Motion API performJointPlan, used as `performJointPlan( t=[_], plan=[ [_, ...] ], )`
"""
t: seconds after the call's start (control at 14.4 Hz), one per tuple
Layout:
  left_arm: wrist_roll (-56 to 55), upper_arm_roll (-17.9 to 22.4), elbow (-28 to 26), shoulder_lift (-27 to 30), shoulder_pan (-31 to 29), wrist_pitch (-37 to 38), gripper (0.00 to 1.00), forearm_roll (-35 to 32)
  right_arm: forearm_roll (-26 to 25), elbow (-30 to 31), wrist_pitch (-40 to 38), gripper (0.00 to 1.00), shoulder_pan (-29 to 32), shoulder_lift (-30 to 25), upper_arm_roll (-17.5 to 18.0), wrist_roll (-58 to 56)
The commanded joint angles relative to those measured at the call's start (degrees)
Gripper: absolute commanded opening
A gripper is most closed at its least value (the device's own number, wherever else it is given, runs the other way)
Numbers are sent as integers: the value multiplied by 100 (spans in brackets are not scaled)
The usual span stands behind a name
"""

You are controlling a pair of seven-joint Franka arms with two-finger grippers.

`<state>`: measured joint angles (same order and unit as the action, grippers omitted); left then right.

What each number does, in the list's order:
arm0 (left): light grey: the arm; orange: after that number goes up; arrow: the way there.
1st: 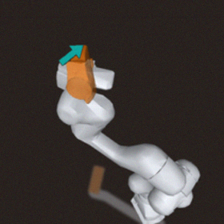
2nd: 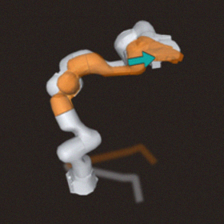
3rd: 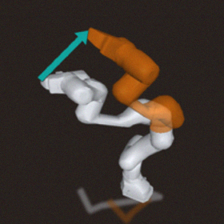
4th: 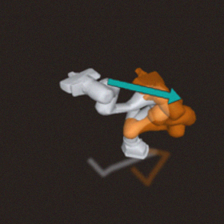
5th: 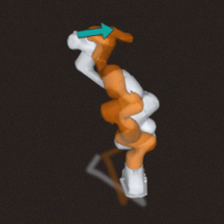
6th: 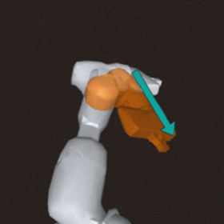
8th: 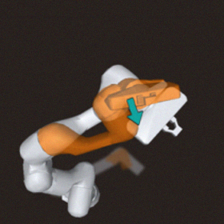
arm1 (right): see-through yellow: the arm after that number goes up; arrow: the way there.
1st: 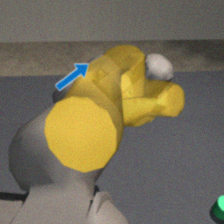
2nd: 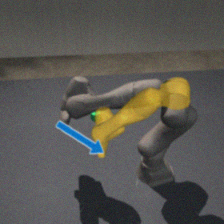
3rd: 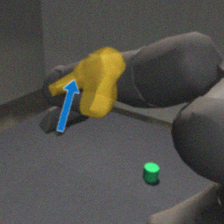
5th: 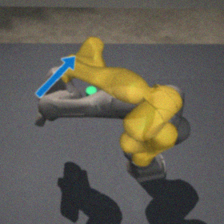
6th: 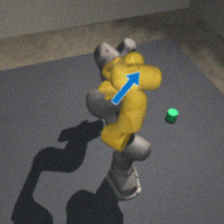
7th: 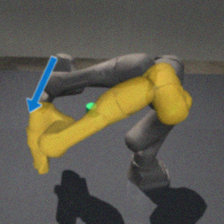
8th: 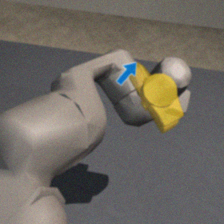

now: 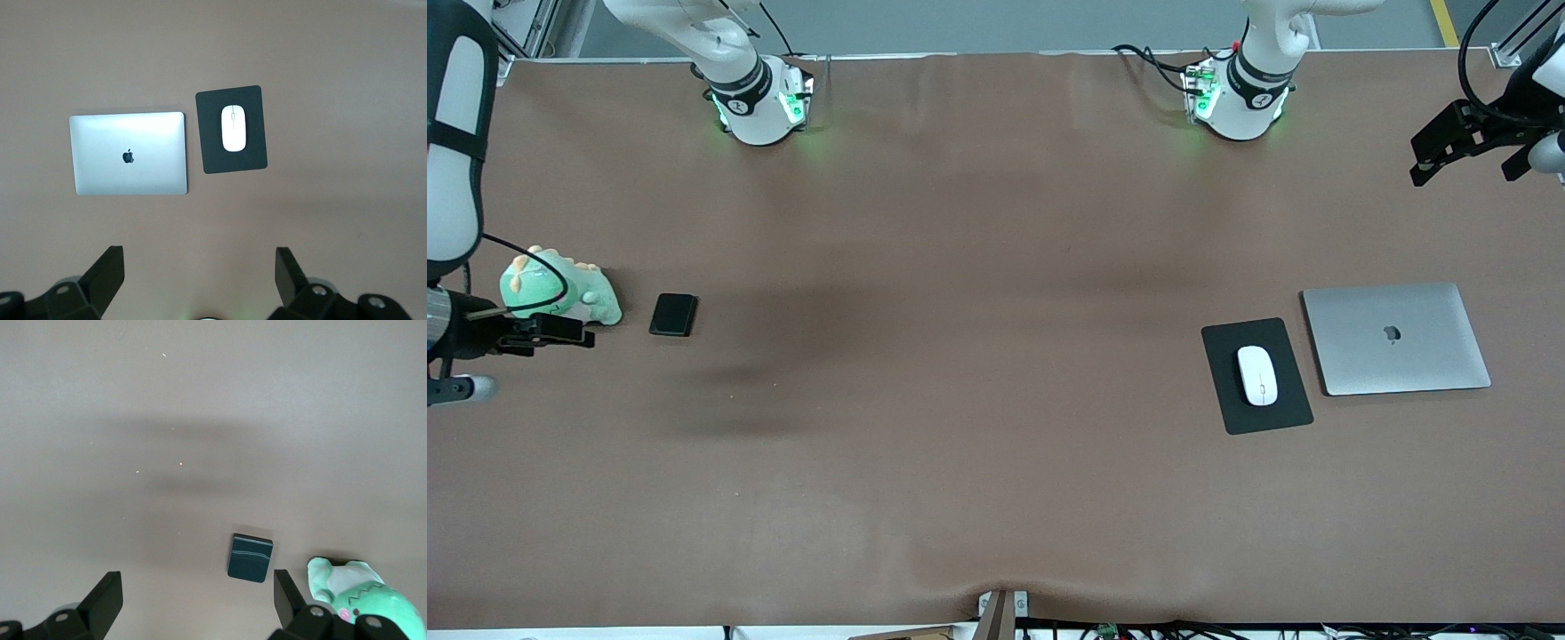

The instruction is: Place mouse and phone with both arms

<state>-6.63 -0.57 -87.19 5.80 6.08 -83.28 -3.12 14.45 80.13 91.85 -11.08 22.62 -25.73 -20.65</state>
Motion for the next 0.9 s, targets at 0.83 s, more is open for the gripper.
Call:
performJointPlan(
  t=[0.83],
  plan=[
    [-66,13,150,-140,34,-65,100,180,-426,-1518,-2003,100,448,-496,-2,-35]
  ],
)
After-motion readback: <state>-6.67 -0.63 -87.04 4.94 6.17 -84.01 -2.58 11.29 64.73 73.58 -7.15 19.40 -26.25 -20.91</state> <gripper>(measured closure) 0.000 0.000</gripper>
